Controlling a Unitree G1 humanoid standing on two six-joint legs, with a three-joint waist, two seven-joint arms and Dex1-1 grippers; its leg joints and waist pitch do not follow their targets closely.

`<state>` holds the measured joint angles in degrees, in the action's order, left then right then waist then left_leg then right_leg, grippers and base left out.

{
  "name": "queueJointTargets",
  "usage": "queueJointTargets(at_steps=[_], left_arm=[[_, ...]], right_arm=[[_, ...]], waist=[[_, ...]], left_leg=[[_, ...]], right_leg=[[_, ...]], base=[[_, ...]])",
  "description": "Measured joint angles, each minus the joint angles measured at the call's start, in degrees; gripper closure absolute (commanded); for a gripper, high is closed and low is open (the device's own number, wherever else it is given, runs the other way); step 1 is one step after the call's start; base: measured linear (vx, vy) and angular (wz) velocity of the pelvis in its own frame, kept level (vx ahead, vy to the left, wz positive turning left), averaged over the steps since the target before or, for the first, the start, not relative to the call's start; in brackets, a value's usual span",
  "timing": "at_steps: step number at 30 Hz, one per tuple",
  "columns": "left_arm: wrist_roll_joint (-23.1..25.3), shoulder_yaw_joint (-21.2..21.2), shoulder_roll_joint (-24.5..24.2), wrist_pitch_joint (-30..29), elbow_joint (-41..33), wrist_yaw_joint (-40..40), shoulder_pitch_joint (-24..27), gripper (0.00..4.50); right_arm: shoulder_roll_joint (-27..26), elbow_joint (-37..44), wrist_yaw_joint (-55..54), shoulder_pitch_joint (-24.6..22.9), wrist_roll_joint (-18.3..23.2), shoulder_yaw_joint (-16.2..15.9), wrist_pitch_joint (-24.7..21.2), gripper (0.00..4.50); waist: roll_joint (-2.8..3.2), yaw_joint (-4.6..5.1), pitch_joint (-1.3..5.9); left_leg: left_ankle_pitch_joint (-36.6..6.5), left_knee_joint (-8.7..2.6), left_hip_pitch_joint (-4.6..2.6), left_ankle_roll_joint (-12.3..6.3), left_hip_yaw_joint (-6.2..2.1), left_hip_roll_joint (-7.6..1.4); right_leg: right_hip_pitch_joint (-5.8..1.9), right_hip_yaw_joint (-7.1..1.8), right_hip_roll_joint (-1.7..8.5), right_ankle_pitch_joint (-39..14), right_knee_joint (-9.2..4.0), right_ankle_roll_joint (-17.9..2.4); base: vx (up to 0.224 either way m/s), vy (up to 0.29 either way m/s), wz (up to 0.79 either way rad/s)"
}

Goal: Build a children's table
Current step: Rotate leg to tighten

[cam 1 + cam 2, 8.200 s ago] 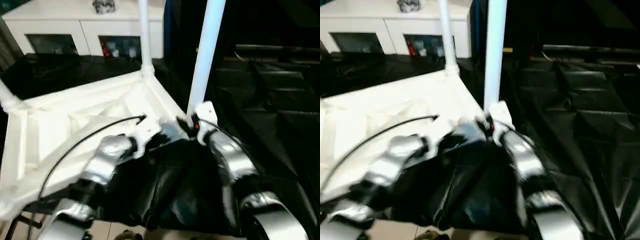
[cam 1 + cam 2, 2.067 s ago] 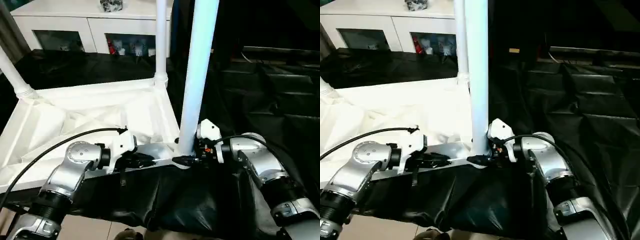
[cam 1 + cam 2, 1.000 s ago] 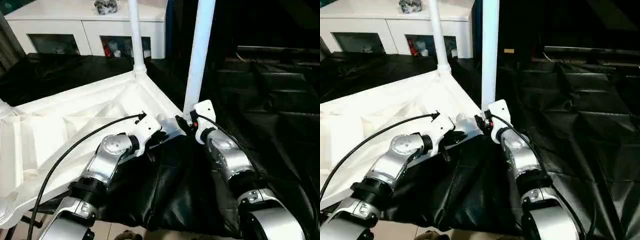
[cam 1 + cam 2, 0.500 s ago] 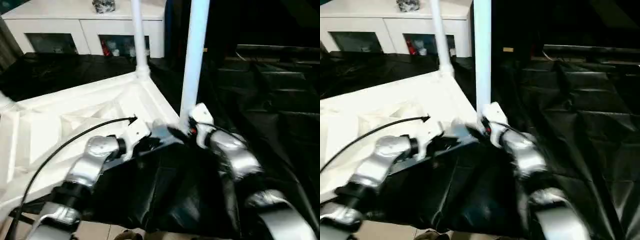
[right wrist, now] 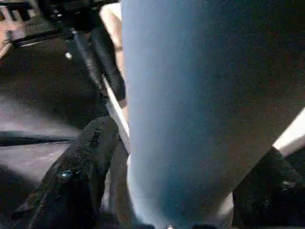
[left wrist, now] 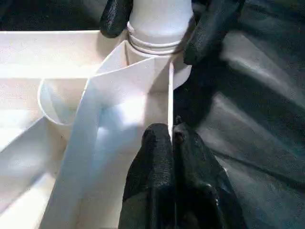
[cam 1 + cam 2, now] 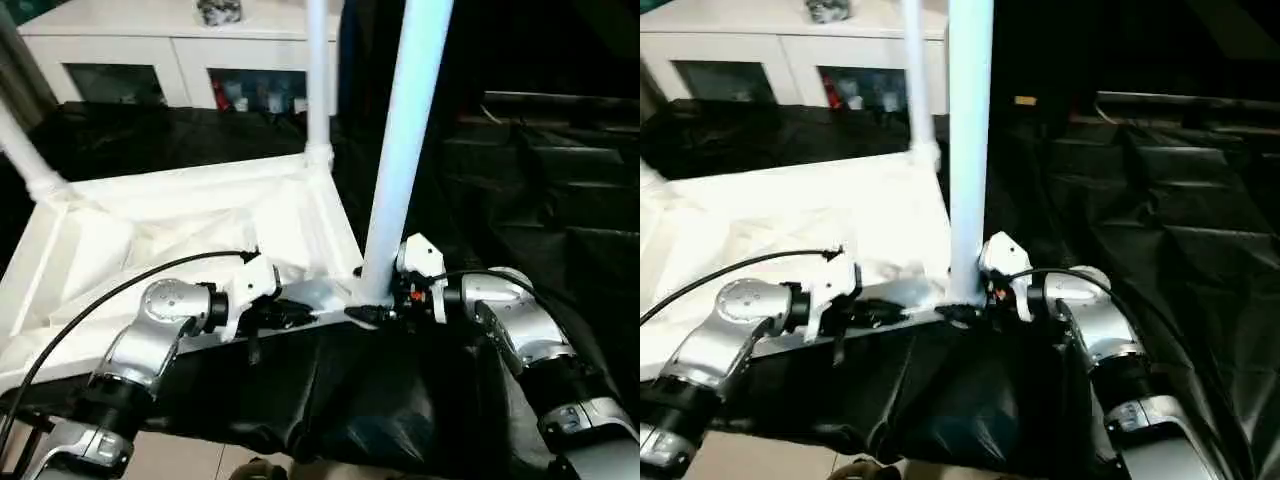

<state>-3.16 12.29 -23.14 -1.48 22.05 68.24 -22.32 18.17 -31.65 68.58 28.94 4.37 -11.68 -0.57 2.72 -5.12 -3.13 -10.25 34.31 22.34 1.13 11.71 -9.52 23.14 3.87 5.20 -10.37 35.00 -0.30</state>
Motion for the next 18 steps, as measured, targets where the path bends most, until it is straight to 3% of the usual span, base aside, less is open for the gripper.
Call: queueJointTargets(at_steps=[9, 18], left_arm=[[-0.8, 0.0, -1.0, 0.1, -0.5, 1.6, 0.5, 4.50], [-0.8, 0.0, -1.0, 0.1, -0.8, 1.8, 1.0, 4.50]], right_arm=[[0.4, 1.4, 1.6, -0.3, 0.4, -0.1, -1.6, 1.87], [0.0, 3.3, 0.9, -1.7, 0.2, 0.0, -2.8, 1.93]], waist=[[-0.02, -0.10, -0.02], [-0.05, -0.09, -0.01]], left_leg=[[0.0, 0.02, 0.02, 0.00, 0.00, 0.00], [0.0, 0.02, 0.00, 0.00, 0.00, 0.01]], right_leg=[[0.00, 0.00, 0.00, 0.0, -0.01, 0.0], [-0.01, -0.01, 0.00, 0.0, -0.01, 0.0]], base=[[0.000, 0.000, 0.00], [0.000, 0.000, 0.00]])
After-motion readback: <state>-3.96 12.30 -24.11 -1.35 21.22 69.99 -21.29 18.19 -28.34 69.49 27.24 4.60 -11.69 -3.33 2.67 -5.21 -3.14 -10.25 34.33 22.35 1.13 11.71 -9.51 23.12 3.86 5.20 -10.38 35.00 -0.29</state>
